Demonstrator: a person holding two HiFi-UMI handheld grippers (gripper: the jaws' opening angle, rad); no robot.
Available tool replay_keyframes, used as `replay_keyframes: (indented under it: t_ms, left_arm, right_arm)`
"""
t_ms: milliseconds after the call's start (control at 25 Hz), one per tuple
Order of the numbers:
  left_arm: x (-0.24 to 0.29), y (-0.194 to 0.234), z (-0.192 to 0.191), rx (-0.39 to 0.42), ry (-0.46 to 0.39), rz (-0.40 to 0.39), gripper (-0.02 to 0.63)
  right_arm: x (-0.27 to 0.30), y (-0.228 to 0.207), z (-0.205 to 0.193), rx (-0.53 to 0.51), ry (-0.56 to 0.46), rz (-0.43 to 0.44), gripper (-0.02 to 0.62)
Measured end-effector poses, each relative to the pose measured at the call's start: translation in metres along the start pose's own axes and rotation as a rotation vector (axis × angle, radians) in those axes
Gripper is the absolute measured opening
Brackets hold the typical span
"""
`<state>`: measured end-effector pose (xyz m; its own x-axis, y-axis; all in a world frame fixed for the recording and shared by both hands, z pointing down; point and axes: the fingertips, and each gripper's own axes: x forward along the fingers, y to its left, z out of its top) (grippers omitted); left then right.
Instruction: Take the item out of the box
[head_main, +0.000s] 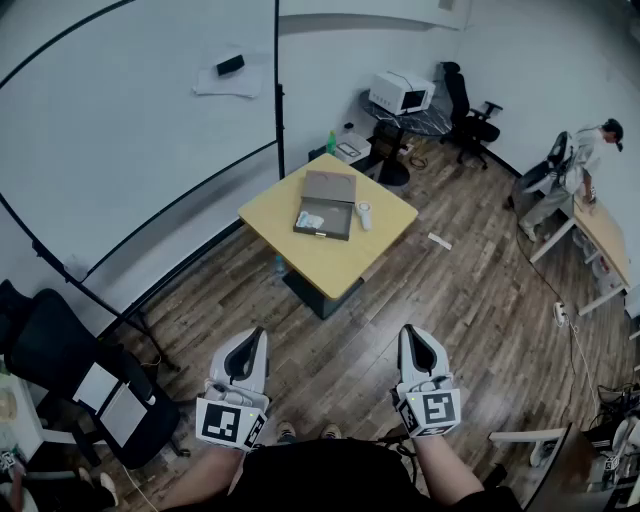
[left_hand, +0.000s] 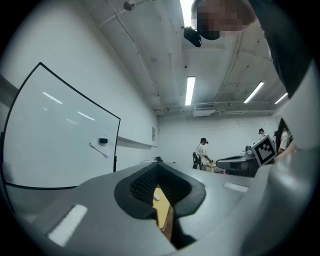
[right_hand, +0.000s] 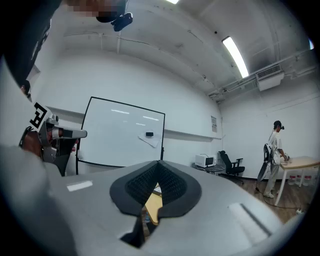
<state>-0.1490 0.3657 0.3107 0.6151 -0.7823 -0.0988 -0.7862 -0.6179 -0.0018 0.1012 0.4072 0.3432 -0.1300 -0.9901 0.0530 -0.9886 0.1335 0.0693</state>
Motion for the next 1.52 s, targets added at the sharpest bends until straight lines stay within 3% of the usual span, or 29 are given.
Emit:
replay_keyframes:
  t_ms: [440,760,800,840,1520]
  left_arm:
    - [-0.005,0.003,-0.002,0.0,0.002,0.004,0.0]
    - [-0.008,0.002,-0.003,-0.007,0.002,0.02,0.0]
    - [-0.009,0.002,-0.002,-0.007,0.001,0.021,0.0]
    - [-0.009,0.001,-0.003,-0.007,0.0,0.023,0.0]
    - [0.018,-0.034,-0.027,0.046,0.038,0.093,0.0]
  right_arm:
    - [0.003,0.004,-0.003,0.035,-0.021,0.009,0.006]
    - [0.002,0.009,-0.003,0.077,-0.054,0.08,0.009]
    - [0.006,0.012,-0.005,0.082,-0.047,0.1,0.161]
    - [0.01,0.014,-0.008,0.085,-0.034,0.115,0.596]
    - [0.028,-0.032,-0.029,0.111,-0.066,0.195,0.597]
